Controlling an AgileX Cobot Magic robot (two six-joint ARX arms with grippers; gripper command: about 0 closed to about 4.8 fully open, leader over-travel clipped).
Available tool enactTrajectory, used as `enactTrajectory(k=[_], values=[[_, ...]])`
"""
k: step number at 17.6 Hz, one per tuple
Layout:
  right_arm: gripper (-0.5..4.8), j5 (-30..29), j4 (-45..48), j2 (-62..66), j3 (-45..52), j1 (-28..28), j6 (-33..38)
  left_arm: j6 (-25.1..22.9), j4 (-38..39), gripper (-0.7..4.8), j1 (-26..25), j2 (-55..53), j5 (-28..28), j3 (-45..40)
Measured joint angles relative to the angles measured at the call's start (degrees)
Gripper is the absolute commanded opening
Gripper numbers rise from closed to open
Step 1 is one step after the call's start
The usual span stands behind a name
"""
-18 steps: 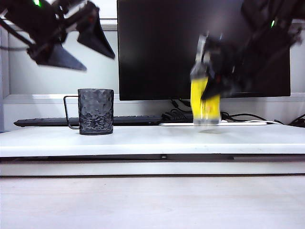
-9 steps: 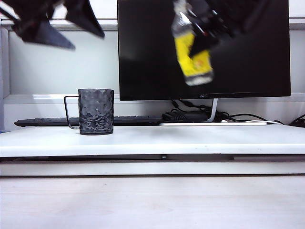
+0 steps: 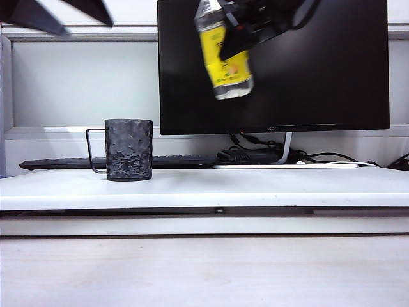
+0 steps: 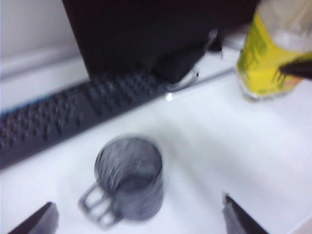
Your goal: Carefully pick up the bottle and pour some water from the bottle into the cup.
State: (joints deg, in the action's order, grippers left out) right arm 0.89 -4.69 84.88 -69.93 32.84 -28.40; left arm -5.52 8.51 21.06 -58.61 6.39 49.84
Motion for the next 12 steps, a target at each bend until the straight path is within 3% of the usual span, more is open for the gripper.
enactTrajectory(k=[5,9,12], values=[[2.07,5.3,-0.3,7.6,-4.3,2.5,-6.5,0.2,1.2,4.79,-0.5,-0.2,0.2,0.0],[2.07,5.5,-0.7,13.0,-10.8,2.6,-8.6,0.2,1.2,4.79,-0.8,-0.7,1.1,-0.4],[2.07,5.5,1.4,15.5,-13.0,2.6,-14.4,1.2,1.0,4.79,-0.9,-0.9,2.8,-2.4]])
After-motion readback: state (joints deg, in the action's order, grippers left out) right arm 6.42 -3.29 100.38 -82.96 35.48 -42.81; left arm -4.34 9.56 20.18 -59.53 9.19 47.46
